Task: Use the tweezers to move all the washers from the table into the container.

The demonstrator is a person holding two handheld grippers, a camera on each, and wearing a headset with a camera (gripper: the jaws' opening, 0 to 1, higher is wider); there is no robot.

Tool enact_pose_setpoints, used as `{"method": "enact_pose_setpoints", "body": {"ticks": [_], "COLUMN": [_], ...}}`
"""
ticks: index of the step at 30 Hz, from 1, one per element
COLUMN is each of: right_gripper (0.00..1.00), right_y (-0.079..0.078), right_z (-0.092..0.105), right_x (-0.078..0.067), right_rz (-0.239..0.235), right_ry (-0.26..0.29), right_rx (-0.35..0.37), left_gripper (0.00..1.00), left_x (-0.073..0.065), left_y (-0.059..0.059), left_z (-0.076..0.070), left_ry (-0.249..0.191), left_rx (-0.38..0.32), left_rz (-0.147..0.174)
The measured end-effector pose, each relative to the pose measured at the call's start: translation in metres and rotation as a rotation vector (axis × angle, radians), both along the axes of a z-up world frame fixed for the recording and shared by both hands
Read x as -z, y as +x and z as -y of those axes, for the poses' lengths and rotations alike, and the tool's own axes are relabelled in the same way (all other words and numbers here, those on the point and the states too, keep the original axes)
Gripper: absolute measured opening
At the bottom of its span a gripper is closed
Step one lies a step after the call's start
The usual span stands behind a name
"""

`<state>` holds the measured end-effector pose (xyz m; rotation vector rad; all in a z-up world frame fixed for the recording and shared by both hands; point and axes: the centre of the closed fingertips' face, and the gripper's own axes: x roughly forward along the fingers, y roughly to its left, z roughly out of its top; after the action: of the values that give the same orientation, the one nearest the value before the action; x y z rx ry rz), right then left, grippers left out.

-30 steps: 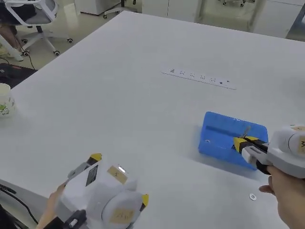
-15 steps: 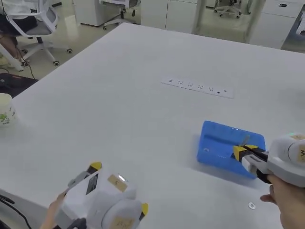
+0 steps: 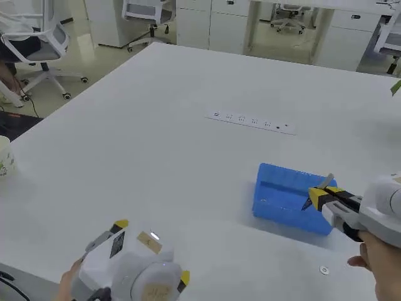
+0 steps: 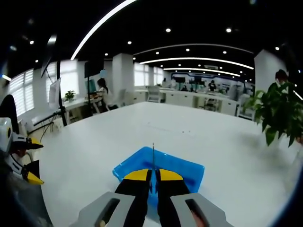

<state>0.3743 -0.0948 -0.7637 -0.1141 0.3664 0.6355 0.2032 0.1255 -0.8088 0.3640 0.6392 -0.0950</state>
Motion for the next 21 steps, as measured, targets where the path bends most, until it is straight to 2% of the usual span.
{"method": "enact_pose_setpoints", "body": {"ticks": [6, 15, 21], "right_gripper": [0.02, 0.02, 0.02], "right_y": [-0.006, -0.016, -0.024], "right_z": [0.011, 0.023, 0.034], "right_x": [-0.007, -0.025, -0.024], "right_rz": [-0.002, 0.025, 0.026], "right_ry": [0.035, 0.082, 0.088], "right_rx": [0.031, 0.060, 0.075], "left_gripper": [0.77, 0.77, 0.77], "left_x": [-0.001, -0.004, -0.004], "left_y": [0.000, 0.001, 0.001], "left_z": [0.002, 0.002, 0.002], "left_ry": [0.001, -0.003, -0.005], "left_rx": [0.005, 0.004, 0.008], "left_rz": [0.001, 0.015, 0.016]}}
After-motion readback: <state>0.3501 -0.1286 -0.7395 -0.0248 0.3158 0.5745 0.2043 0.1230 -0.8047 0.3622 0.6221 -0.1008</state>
